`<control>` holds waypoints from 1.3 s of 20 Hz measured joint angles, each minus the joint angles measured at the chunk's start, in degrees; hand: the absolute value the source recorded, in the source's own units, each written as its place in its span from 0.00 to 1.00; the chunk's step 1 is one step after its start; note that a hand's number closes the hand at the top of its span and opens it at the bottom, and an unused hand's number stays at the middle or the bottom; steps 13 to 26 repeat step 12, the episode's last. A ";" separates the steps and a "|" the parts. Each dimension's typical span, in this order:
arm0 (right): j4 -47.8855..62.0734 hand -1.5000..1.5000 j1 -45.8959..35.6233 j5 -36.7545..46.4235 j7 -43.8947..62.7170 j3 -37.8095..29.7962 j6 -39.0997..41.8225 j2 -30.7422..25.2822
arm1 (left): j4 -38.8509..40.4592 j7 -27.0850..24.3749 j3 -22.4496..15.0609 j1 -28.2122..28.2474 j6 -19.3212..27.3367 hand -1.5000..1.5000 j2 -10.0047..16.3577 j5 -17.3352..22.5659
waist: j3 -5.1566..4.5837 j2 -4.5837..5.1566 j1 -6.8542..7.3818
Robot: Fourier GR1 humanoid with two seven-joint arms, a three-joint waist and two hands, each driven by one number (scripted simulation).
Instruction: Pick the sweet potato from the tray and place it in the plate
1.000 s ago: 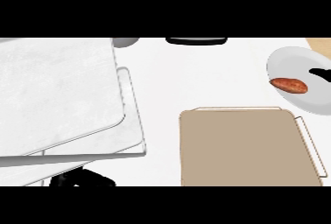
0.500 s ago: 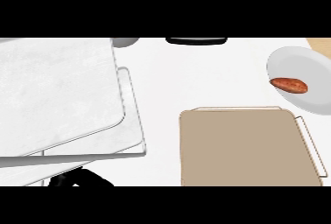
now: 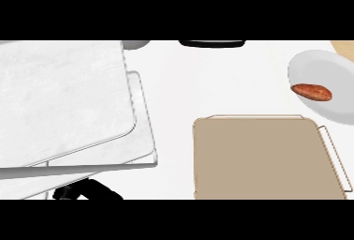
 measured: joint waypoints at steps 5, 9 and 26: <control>1.38 0.00 1.38 0.03 -1.62 -0.50 0.27 -1.70 | 0.61 -0.60 0.12 -0.66 -0.31 0.50 -0.20 -0.01 | 0.08 0.10 0.24; 2.29 0.00 2.71 0.42 -2.08 -0.42 0.98 -3.35 | 0.66 -0.11 0.14 -0.75 -0.29 0.50 -0.06 0.20 | 0.04 0.08 0.14; 2.92 0.00 3.66 0.95 -2.61 -0.16 0.83 -4.11 | 0.83 -0.34 0.14 -0.99 -0.27 0.50 -0.10 0.14 | 0.11 0.15 0.25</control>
